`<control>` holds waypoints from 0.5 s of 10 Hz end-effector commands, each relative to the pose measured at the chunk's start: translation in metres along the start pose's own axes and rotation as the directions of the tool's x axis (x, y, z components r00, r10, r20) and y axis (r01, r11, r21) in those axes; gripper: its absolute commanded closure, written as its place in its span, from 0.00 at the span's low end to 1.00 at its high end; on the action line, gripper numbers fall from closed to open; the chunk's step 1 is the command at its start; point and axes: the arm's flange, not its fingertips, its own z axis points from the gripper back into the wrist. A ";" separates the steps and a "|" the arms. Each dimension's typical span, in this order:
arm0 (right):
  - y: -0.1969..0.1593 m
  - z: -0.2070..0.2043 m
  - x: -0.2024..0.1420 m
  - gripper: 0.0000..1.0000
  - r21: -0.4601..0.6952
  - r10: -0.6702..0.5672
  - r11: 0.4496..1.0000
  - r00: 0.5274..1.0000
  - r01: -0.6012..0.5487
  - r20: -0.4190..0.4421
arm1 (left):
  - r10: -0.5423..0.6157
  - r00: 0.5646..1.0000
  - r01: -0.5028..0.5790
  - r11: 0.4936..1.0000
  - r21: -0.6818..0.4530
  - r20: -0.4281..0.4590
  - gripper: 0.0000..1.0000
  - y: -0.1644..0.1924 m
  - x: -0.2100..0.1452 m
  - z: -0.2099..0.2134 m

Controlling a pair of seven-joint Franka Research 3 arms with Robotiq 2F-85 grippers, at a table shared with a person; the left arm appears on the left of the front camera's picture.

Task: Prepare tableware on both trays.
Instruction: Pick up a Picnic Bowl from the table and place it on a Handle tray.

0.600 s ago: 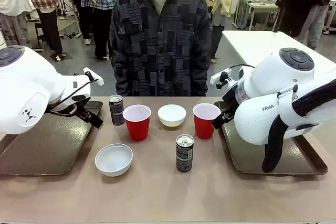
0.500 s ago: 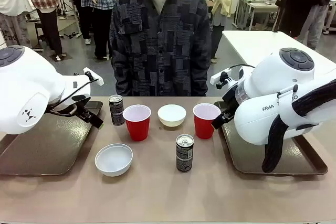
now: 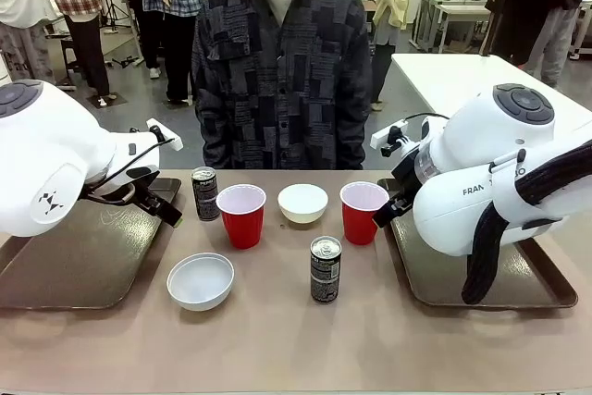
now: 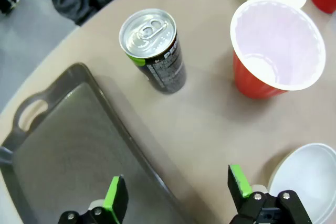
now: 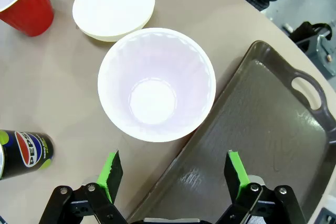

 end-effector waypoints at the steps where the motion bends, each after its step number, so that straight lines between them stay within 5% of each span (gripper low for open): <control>1: 0.000 0.000 0.000 0.00 0.000 0.000 1.000 1.000 0.000 0.000 | 0.000 1.000 0.000 1.000 0.000 0.000 0.00 0.000 0.000 0.000; 5: 0.000 0.000 0.000 0.00 0.000 0.000 1.000 1.000 0.000 0.000 | 0.000 1.000 0.000 1.000 0.000 0.000 0.00 0.000 0.000 0.000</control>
